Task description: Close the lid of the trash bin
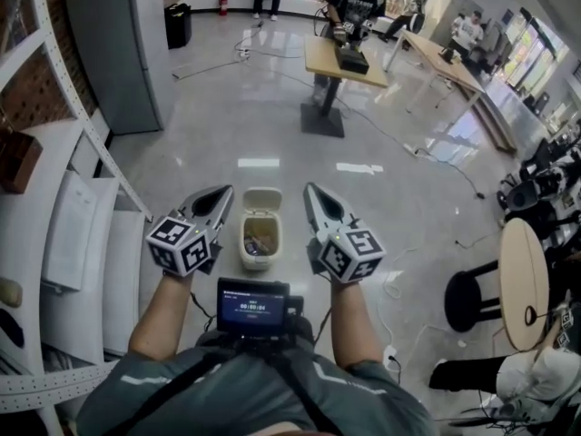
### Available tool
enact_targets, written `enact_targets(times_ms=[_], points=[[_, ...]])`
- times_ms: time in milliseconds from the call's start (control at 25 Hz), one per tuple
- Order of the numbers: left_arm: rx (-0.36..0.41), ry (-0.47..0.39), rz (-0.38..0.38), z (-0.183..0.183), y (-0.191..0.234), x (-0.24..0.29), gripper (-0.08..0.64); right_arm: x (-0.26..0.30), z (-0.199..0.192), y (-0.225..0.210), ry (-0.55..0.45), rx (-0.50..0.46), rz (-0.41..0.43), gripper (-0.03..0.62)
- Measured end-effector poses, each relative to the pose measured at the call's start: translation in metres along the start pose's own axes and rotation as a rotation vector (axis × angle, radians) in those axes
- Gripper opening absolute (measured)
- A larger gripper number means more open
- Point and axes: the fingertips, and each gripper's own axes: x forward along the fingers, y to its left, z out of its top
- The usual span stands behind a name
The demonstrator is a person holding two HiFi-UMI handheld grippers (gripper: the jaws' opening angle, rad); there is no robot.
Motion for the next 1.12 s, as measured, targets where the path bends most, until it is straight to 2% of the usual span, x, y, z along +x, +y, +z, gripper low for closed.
enact_targets(times_ms=[440,640,880,1000,1120], points=[[0.027,0.031,0.106,0.023,0.051,0.111,-0.003,0.089,0.026,-0.1,0.008,0.003,0.101,0.011],[0.04,0.032,0.124,0.021,0.099,0.162,-0.003,0.149,0.018,-0.143,0.028,0.002,0.128,0.011],[0.056,0.064,0.147,0.023,0.113,0.18,-0.003,0.174,0.015,-0.157,0.045,0.007,0.161,0.011],[0.037,0.079,0.13,0.019,0.128,0.188,-0.003,0.192,0.014,-0.156,0.05,-0.021,0.135,0.011],[0.032,0.08,0.126,0.02,0.132,0.196,-0.003,0.199,0.012,-0.164,0.054,0.015,0.111,0.011]])
